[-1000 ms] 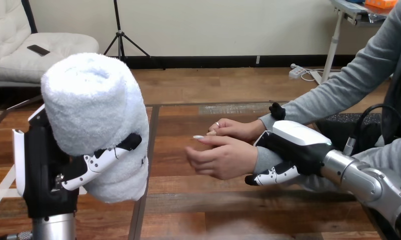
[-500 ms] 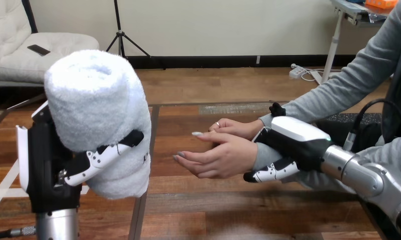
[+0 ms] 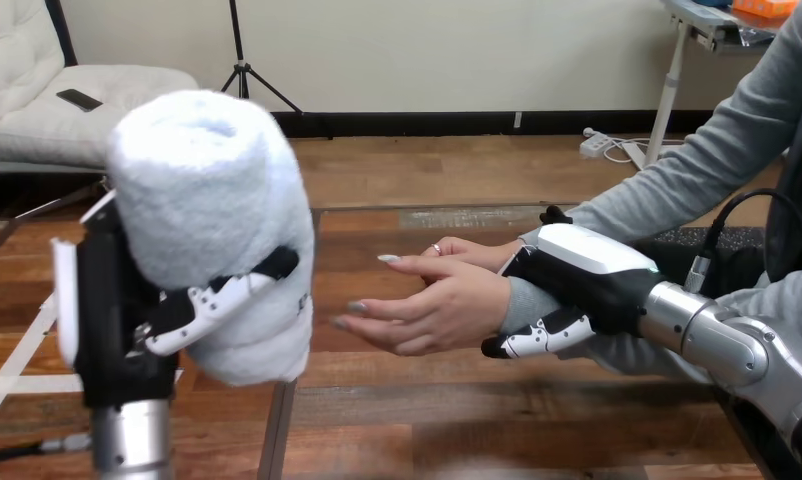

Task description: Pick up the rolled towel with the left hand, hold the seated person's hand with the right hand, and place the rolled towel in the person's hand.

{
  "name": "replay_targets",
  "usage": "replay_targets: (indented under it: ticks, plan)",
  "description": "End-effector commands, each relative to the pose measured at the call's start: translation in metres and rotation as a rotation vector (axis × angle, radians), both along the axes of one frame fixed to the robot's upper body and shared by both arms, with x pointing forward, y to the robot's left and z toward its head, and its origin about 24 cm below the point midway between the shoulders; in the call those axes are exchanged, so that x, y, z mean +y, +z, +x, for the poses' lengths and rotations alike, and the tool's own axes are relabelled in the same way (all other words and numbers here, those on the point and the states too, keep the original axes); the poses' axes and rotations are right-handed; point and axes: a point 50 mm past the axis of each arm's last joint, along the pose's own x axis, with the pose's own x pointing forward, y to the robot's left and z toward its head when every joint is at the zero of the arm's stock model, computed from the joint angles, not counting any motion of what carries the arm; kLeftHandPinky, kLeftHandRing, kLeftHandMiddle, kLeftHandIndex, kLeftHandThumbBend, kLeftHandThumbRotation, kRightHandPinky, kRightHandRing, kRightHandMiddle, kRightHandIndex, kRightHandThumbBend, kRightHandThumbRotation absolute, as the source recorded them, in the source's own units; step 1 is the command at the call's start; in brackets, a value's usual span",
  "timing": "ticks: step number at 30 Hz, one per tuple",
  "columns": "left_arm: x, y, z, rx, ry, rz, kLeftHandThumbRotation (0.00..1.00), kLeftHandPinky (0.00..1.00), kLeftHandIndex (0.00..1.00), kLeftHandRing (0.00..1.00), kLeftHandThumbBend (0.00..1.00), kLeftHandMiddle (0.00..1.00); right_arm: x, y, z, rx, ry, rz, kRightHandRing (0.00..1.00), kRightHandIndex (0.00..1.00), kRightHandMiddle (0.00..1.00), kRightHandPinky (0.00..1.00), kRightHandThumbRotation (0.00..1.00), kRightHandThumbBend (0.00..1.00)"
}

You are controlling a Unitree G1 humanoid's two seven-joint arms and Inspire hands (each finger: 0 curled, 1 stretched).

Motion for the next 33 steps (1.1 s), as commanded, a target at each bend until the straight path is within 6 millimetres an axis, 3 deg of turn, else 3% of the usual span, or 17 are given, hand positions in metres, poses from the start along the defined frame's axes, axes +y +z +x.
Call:
replay_targets:
  ticks: [1, 33]
  plan:
    - [-0.012, 0.024, 0.023, -0.105, -0.037, 0.041, 0.00, 0.27, 0.42, 0.31, 0.63, 0.38, 0.005, 0.035, 0.013, -0.123, 0.025, 0.056, 0.21, 0.28, 0.27, 0.18, 0.40, 0.62]
    - [-0.022, 0.018, 0.079, 0.007, -0.070, 0.109, 0.00, 0.33, 0.40, 0.37, 0.62, 0.39, 0.000, 0.035, 0.012, -0.117, 0.016, 0.036, 0.22, 0.28, 0.28, 0.19, 0.39, 0.63]
